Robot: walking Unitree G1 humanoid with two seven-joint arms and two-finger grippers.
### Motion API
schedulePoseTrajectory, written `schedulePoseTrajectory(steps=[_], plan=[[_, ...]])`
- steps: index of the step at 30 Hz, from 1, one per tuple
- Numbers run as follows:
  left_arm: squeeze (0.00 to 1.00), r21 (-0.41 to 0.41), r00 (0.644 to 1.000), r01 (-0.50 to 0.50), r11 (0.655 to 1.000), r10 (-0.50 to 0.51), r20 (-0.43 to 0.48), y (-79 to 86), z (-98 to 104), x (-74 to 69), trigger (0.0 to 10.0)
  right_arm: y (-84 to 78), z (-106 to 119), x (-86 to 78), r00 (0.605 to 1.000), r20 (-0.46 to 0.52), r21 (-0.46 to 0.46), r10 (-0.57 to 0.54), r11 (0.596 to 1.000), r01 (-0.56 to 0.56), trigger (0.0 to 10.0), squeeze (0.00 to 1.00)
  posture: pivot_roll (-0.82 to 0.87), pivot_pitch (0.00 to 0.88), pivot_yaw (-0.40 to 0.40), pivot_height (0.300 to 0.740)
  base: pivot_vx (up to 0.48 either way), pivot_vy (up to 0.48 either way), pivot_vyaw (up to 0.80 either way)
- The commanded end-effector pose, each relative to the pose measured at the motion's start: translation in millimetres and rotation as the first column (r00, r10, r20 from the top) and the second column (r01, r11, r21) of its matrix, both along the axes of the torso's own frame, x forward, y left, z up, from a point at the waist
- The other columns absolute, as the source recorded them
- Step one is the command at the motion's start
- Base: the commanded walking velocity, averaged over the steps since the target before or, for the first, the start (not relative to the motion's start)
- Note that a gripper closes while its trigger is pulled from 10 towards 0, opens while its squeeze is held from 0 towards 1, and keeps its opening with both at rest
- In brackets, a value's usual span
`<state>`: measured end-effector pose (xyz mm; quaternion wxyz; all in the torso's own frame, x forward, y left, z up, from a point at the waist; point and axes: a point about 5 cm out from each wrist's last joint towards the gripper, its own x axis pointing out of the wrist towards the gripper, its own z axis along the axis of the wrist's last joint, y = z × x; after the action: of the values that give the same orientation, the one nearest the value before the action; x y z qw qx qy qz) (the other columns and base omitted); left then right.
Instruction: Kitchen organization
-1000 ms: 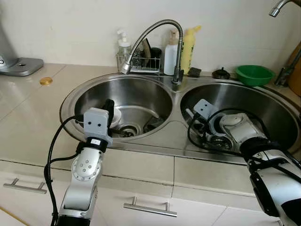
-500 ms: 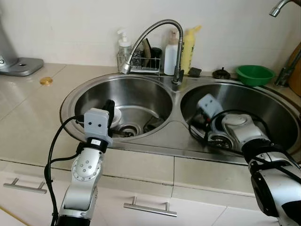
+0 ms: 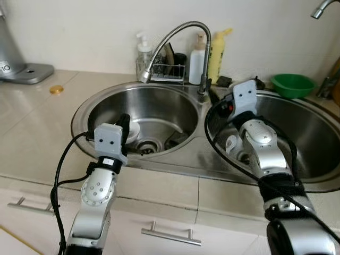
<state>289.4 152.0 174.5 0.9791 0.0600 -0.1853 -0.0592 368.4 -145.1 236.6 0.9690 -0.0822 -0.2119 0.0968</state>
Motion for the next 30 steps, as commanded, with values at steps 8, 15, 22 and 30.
schedulePoseTrajectory(steps=[8,15,22,30], plan=[[0.0,0.003,0.998,0.017,1.0,-0.017,0.059,-0.9,14.1,-2.8,10.0,0.8,-7.0,-17.0,0.995,0.015,0.133,-0.097,0.987,0.094,10.0,0.0,-0.06,0.0,0.028,0.74,0.0,0.136,0.0],[0.0,0.004,0.997,0.026,1.0,-0.026,0.072,-2.0,17.1,-3.0,10.0,3.4,-5.5,-26.5,0.992,0.04,0.159,-0.122,0.981,0.114,10.0,0.0,-0.06,0.0,0.033,0.74,0.0,0.48,0.0],[0.0,0.005,0.997,0.028,1.0,-0.028,0.073,-2.7,17.5,-3.1,10.0,6.9,-2.6,-30.8,0.992,0.054,0.145,-0.116,0.984,0.107,10.0,0.0,-0.07,0.0,0.029,0.74,0.0,0.48,0.0],[0.0,0.004,0.997,0.03,1.0,-0.03,0.07,-4.2,16.5,-3.2,10.0,7.9,-2.0,-32.1,0.992,0.048,0.137,-0.116,0.985,0.108,10.0,0.0,-0.07,0.0,0.024,0.74,0.0,0.48,0.0]])
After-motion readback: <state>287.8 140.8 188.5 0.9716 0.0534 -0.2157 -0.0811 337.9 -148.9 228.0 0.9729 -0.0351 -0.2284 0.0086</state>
